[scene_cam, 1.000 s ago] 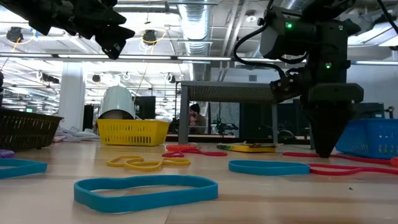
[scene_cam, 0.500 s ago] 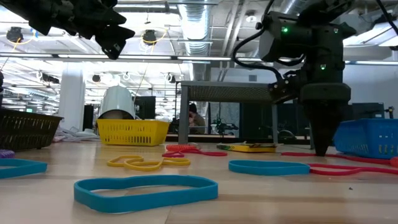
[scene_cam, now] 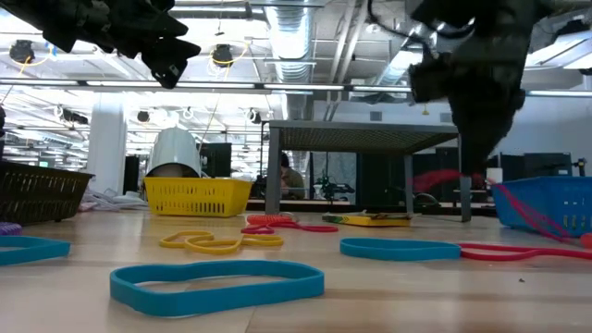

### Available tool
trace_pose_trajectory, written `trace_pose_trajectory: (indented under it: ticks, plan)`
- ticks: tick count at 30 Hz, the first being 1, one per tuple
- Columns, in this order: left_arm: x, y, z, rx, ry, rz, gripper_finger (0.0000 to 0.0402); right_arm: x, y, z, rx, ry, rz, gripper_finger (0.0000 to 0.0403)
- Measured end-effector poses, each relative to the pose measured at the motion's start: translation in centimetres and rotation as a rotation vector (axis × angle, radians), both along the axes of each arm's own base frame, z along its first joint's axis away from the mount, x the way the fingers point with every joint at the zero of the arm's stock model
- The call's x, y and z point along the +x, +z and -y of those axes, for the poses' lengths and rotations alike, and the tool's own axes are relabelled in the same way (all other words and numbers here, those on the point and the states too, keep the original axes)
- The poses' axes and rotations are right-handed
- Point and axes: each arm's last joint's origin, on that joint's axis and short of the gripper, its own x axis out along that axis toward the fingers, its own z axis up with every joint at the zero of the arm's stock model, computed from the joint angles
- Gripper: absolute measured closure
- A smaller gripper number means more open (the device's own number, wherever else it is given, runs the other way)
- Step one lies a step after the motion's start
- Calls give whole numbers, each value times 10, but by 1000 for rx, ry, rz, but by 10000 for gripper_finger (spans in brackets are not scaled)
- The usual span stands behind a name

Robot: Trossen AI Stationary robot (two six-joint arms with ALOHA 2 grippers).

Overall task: Pick & Place Office Desk Supplies
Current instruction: Put the red rubber band into the black bin

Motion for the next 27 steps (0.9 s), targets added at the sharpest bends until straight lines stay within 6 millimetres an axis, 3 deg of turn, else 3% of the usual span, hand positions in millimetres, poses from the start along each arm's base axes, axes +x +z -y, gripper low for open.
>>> trace_pose_trajectory:
  ticks: [8,16,27]
  plan:
    - [1,2,0,-16,5,22,259,-8,27,-9,-14,-14,172,403]
    - [11,7,-2,-78,19,88,257,-3,53,-16,13,22,425,403]
    - [40,-8,14,258,-90,174,193,13,76,-26,82,110,718,403]
